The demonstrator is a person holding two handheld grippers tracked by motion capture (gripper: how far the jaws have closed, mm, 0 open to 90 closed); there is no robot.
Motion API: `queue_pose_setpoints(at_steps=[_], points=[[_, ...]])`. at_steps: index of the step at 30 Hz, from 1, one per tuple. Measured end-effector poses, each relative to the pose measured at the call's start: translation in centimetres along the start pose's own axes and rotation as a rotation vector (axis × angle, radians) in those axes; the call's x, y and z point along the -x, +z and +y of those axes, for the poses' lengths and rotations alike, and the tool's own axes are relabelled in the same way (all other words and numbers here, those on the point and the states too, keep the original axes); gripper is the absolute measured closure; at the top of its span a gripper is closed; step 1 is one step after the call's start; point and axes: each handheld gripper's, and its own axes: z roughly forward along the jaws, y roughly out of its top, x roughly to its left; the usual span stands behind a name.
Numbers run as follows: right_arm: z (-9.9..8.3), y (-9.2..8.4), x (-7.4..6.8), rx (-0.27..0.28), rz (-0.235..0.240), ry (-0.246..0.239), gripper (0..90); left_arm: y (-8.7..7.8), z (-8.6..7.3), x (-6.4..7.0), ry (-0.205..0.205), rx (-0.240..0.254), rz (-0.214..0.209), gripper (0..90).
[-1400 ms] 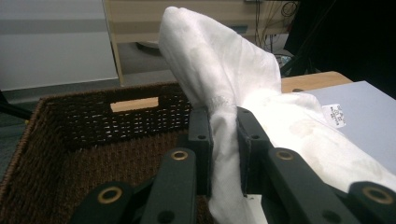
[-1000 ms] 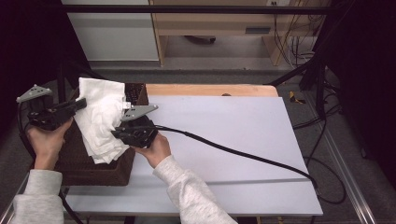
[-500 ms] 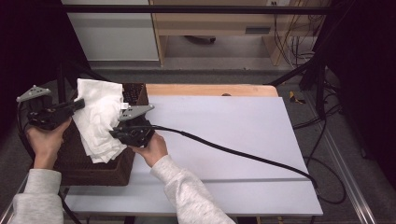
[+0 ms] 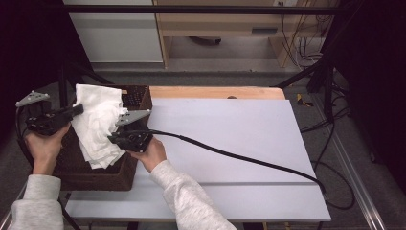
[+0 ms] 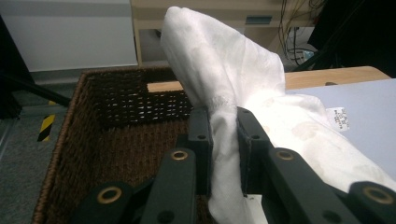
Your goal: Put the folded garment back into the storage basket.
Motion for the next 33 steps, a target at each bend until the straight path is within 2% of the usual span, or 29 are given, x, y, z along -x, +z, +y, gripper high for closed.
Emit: queue_pose_setpoints(at_steps=[12,19,33], points=[[-0.5,1.6,-0.1,-0.024,0.007,-0.006,85.2,0.6,-1.0,-0.7,-0.004,-0.019,0.021,78.6],[-1.1,2.5,-0.1,-0.034,0.012,0.01,85.2,1.1,-1.7,-1.1,-0.01,-0.036,0.029,78.5],[-2.2,3.4,0.0,-0.064,0.002,0.019,84.9,2.6,-2.7,-1.0,-0.002,-0.086,0.044,78.5]])
